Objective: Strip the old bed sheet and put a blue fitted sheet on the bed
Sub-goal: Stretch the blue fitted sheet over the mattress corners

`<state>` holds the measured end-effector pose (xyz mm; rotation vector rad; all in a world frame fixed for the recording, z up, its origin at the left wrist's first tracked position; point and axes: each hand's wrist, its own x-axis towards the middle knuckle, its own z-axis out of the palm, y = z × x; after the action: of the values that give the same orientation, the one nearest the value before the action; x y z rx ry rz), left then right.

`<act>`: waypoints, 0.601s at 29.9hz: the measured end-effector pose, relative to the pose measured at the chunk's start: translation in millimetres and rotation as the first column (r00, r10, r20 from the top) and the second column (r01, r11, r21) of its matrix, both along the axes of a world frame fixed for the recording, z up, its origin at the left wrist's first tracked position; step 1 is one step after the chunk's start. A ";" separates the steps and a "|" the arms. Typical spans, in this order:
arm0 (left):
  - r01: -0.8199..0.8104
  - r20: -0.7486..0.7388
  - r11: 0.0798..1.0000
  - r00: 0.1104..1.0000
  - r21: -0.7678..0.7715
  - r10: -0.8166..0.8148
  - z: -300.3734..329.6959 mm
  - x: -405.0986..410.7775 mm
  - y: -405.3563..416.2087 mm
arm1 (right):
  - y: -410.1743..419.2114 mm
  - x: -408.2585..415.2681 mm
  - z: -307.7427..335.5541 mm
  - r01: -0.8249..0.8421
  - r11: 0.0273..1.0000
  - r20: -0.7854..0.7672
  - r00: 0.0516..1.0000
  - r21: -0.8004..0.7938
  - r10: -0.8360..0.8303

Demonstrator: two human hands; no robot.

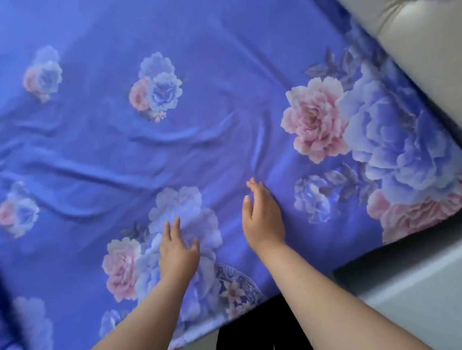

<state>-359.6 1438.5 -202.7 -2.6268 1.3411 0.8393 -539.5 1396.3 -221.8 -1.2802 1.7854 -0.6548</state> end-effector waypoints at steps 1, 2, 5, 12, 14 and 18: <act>-0.015 0.005 1.000 1.000 -0.004 0.015 -2.1 13.5 -1.6 | 3.5 4.3 -7.3 -0.037 0.996 -0.100 0.995 -0.084 0.029; -0.072 -0.008 0.997 0.997 -0.018 0.072 -4.8 26.2 -2.9 | 7.4 13.9 -10.8 -0.078 0.990 -0.165 0.985 -0.121 0.057; -0.417 -0.098 0.902 0.908 -0.106 0.408 -10.0 51.1 -5.0 | 31.5 62.4 -10.5 -0.526 0.839 -0.191 0.846 -0.141 0.498; -0.206 0.044 0.952 0.974 -0.225 0.221 -24.9 68.7 22.0 | -56.7 54.5 -45.6 -0.886 0.458 -0.579 0.333 0.079 0.744; -0.065 0.110 0.992 0.991 -0.111 0.077 -34.5 65.4 19.2 | -128.3 -14.0 -53.5 -0.547 0.837 -0.689 0.610 -0.008 0.392; 0.051 0.090 0.997 0.995 -0.061 -0.045 -47.5 46.7 -19.5 | -173.7 -138.3 -45.3 0.029 0.998 -0.759 0.648 -0.056 -0.062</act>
<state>-312.8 1419.0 -250.2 -2.6323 1.4245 0.6771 -677.8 1222.5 -267.1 -1.6978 2.4946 -0.1434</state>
